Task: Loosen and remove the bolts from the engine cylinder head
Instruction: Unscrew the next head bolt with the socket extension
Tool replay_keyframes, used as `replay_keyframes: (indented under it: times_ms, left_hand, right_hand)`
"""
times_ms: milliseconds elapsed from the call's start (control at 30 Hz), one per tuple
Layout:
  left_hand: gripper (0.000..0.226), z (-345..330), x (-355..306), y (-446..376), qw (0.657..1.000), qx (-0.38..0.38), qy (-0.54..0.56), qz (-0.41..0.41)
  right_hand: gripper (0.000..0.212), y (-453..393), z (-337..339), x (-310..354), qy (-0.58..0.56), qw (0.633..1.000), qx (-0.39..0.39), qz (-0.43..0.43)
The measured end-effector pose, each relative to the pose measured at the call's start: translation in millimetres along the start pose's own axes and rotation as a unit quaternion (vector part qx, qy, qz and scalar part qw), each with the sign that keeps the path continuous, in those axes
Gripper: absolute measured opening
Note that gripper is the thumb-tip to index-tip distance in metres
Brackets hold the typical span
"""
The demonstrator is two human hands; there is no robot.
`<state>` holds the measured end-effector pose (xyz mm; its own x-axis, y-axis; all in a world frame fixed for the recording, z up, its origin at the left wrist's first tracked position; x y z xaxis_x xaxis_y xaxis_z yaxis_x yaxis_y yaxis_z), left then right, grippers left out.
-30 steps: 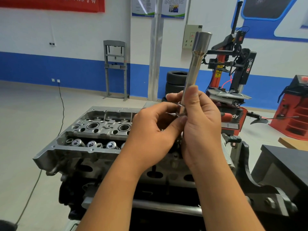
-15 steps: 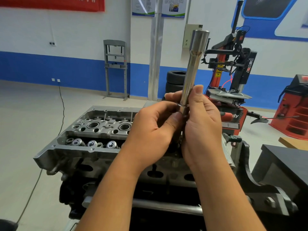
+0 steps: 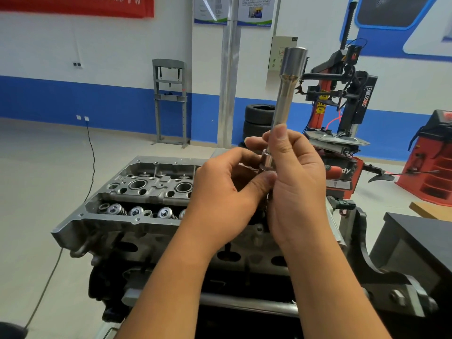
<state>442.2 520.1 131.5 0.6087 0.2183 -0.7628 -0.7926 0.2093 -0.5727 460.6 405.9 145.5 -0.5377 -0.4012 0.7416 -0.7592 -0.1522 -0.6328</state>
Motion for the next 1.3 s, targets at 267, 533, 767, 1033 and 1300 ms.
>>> replay_keyframes:
  times_ms: [267, 533, 767, 1033, 1300]
  left_hand:
    - [0.022, -5, -2, -2, 0.998, 0.061, 0.014, 0.003]
    - [0.019, 3, 4, 0, 1.0, -0.018, -0.02, 0.012]
    - [0.02, -2, -1, -1, 1.0, 0.024, -0.007, -0.003]
    - [0.025, -5, -3, -1, 0.998, 0.055, 0.007, -0.014]
    - [0.023, 3, 2, 2, 0.999, -0.035, -0.023, 0.008]
  right_hand:
    - [0.036, 1, 0, 1, 0.032, 0.999, -0.011, -0.001]
    - [0.036, 1, -2, 4, 0.057, 0.998, -0.005, 0.015]
    - [0.037, 1, 0, 2, 0.029, 0.999, -0.02, -0.003]
    - [0.036, 1, 0, 3, 0.055, 0.998, -0.022, 0.015]
    - [0.046, 1, 1, 5, 0.044, 0.999, -0.017, 0.013]
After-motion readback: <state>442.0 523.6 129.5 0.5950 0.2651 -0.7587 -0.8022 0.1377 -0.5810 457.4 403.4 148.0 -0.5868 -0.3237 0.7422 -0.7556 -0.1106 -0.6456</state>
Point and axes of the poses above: each hand's wrist, its own y-axis away from the middle knuckle, its own z-axis out of the back of the hand, x = y × z, the point moved 6 cm from there along -y, towards the middle knuckle, and after that the axes turned 13 degrees about x, right-handed, at the moved point
